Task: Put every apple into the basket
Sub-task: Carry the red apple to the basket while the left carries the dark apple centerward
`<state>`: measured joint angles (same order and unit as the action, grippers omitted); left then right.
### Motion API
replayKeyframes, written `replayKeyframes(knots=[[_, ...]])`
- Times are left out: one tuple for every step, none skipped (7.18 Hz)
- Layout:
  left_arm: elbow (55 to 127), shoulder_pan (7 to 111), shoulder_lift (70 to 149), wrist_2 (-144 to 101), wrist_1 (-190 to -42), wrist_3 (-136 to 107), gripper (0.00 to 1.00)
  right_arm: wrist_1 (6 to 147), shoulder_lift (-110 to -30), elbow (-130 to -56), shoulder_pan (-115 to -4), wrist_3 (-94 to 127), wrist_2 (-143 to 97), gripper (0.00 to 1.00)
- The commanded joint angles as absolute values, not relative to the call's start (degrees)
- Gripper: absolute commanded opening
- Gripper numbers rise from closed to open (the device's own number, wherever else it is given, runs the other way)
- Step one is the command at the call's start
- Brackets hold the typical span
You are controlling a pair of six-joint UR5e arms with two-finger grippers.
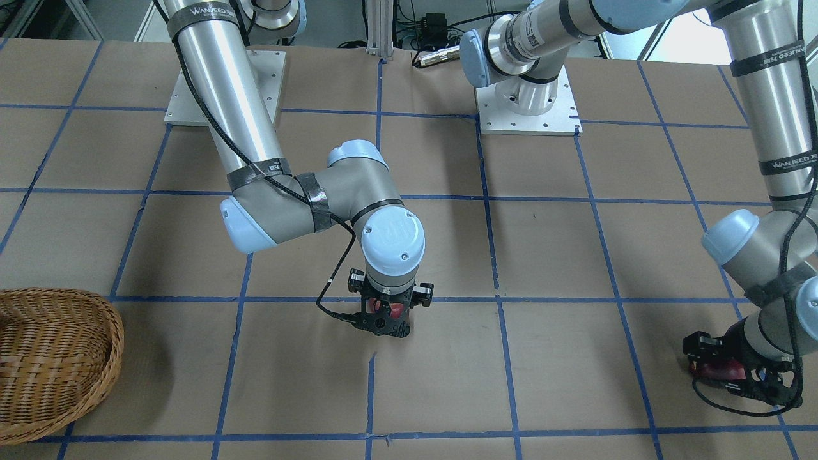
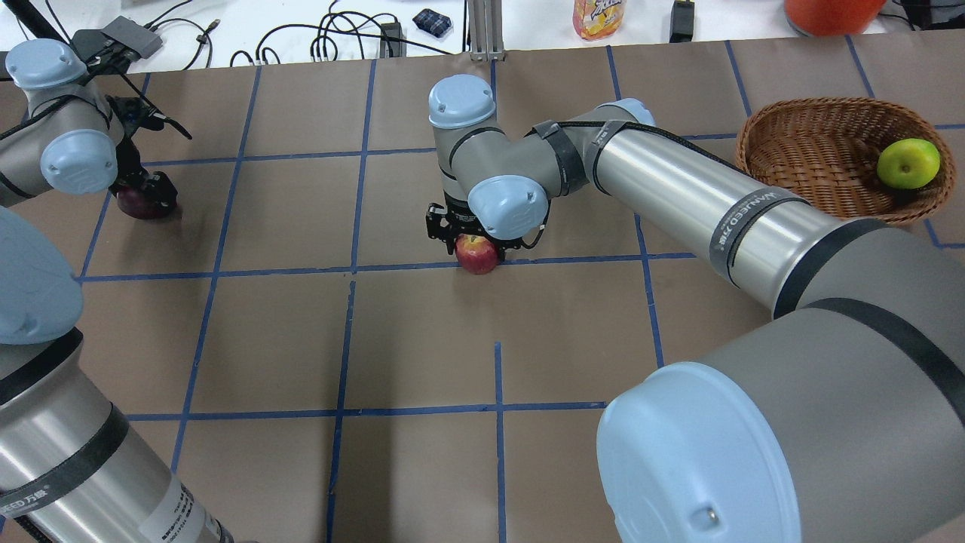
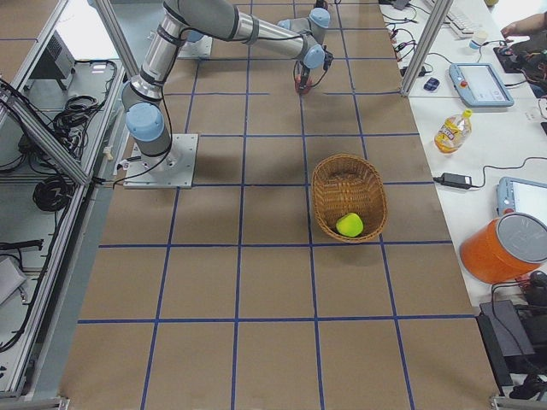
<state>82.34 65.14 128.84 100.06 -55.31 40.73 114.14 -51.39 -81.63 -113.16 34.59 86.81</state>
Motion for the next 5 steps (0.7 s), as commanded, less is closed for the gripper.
replayKeyframes(knots=[[82.4, 69.2, 125.9, 95.9, -61.9, 35.0, 0.23, 114.2, -51.9, -81.3, -113.0, 34.1, 86.7, 0.00], [83.1, 71.8, 124.4, 93.5, -64.2, 29.3, 0.23, 113.6, -53.2, -80.9, -112.1, 33.8, 86.7, 0.00], [83.8, 74.9, 123.2, 91.7, -64.5, 23.3, 0.23, 113.2, -55.2, -79.8, -110.2, 30.8, 87.1, 0.00], [84.9, 78.4, 122.1, 91.4, -64.7, 18.2, 0.23, 108.2, -56.8, -77.6, -105.8, 28.7, 86.9, 0.00], [87.0, 84.0, 121.3, 90.2, -64.6, 6.8, 0.23, 100.4, -59.7, -75.2, -101.1, 22.4, 87.8, 0.00]])
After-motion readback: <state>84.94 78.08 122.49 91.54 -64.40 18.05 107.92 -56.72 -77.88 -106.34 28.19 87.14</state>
